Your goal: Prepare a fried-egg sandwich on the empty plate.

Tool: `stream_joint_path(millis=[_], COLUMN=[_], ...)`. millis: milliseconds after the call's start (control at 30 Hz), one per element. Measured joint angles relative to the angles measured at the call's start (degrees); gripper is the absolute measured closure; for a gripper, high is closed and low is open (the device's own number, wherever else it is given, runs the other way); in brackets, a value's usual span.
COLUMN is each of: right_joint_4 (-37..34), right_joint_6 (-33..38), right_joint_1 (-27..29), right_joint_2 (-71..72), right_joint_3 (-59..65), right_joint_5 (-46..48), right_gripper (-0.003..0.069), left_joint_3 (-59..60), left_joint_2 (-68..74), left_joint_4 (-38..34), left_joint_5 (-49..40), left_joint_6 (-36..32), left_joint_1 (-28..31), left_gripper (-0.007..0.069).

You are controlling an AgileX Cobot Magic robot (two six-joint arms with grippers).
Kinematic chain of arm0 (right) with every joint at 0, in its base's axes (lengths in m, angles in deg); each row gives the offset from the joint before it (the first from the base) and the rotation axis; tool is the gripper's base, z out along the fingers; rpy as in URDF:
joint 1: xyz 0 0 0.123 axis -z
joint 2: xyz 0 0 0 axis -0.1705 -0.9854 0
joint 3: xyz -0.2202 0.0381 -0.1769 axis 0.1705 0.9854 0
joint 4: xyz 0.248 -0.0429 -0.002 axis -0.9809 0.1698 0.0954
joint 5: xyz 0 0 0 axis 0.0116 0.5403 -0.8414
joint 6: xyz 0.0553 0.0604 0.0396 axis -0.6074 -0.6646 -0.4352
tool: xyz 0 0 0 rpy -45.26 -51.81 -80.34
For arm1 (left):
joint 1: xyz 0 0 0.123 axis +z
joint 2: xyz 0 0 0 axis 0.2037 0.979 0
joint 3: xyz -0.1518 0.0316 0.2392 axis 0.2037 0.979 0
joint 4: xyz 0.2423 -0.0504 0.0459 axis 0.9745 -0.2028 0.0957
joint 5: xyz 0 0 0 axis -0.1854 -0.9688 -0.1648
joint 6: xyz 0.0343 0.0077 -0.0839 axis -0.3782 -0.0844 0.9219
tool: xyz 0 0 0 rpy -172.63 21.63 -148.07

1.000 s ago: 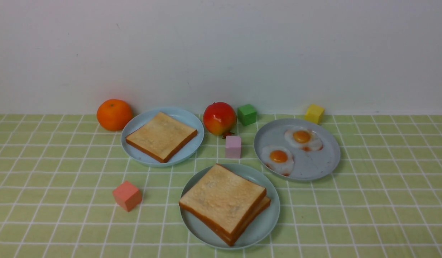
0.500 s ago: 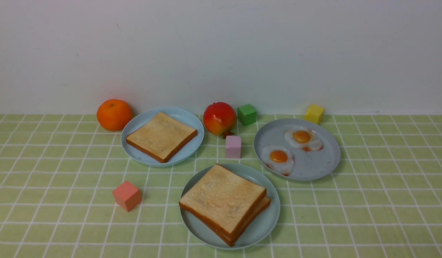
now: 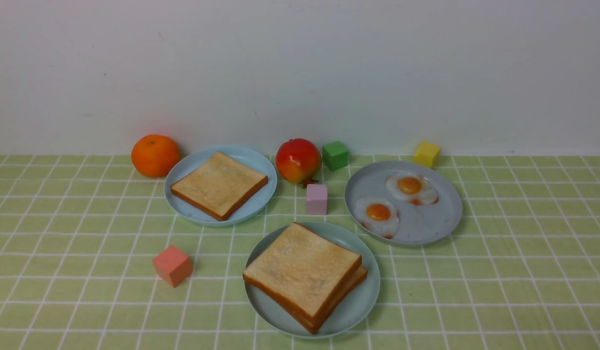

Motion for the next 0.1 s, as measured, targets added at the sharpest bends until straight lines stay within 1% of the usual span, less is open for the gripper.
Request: stream_joint_path(millis=[100], right_joint_4=[0.00], right_joint_6=[0.00], right_joint_1=[0.00], right_joint_2=[0.00], right_joint_3=[0.00], right_joint_5=[0.00], right_gripper=[0.0610], left_joint_3=[0.00], left_joint_2=[0.00], left_joint_4=[0.00], left_joint_5=[0.00], left_joint_6=[0.00], left_joint_1=[0.00], left_gripper=[0.0638])
